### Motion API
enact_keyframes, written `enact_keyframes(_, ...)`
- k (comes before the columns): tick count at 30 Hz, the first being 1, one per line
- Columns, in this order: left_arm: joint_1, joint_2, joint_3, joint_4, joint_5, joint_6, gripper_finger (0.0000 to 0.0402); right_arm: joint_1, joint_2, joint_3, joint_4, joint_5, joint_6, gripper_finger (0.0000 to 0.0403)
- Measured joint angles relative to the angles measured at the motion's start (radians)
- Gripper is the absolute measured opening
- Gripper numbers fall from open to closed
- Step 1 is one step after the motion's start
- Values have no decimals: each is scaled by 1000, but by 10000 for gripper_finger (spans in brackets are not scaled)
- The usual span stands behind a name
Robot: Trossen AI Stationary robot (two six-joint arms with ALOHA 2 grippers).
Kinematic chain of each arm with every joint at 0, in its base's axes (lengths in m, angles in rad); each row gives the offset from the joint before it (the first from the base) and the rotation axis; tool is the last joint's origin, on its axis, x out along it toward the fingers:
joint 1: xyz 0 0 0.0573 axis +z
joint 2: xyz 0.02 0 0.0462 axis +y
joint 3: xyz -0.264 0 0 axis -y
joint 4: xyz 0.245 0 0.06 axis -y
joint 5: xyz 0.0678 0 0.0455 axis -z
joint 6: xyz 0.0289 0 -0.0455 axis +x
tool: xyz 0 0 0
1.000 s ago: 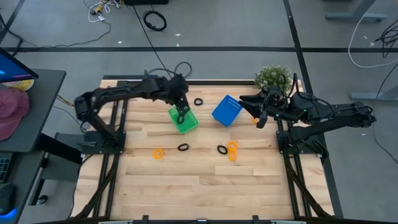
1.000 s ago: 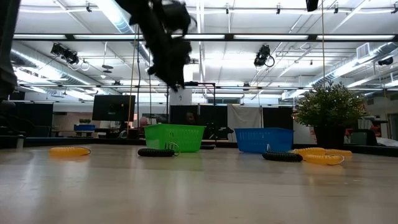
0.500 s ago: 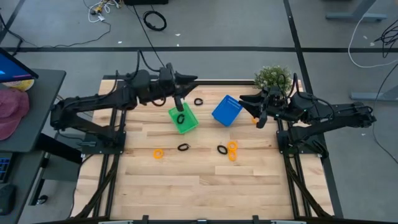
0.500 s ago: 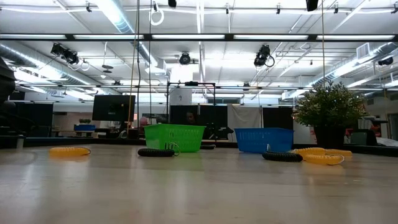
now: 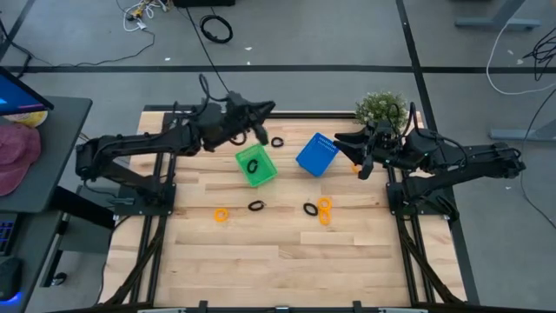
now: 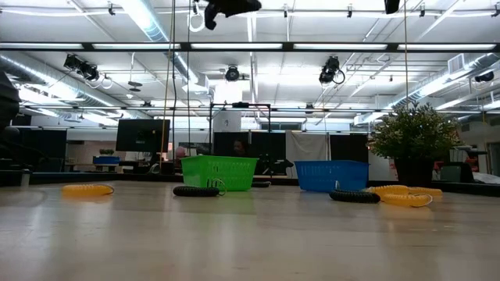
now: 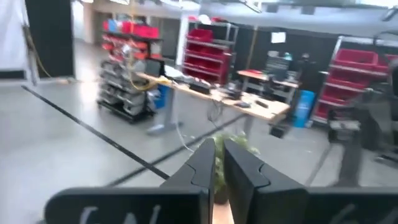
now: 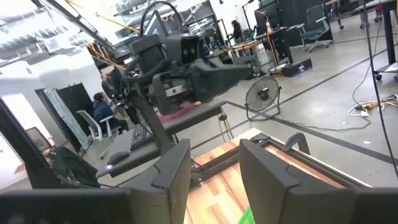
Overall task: Sort spring keychains
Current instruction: Put the black spring keychain into the green bin
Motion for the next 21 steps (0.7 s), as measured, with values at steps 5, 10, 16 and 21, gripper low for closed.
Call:
enact_keyframes(5, -28, 154, 201, -136, -190, 21, 30, 0, 0, 0, 0, 0, 0, 141)
enact_keyframes(10, -32, 292, 363, -258, -364, 18, 30, 0, 0, 0, 0, 0, 0, 141)
enact_keyframes(16, -16, 343, 405, -289, -364, -10, 30, 0, 0, 0, 0, 0, 0, 141)
enact_keyframes(21, 86, 343, 440, -445, -216, -106, 39, 0, 0, 0, 1, 0, 0, 141)
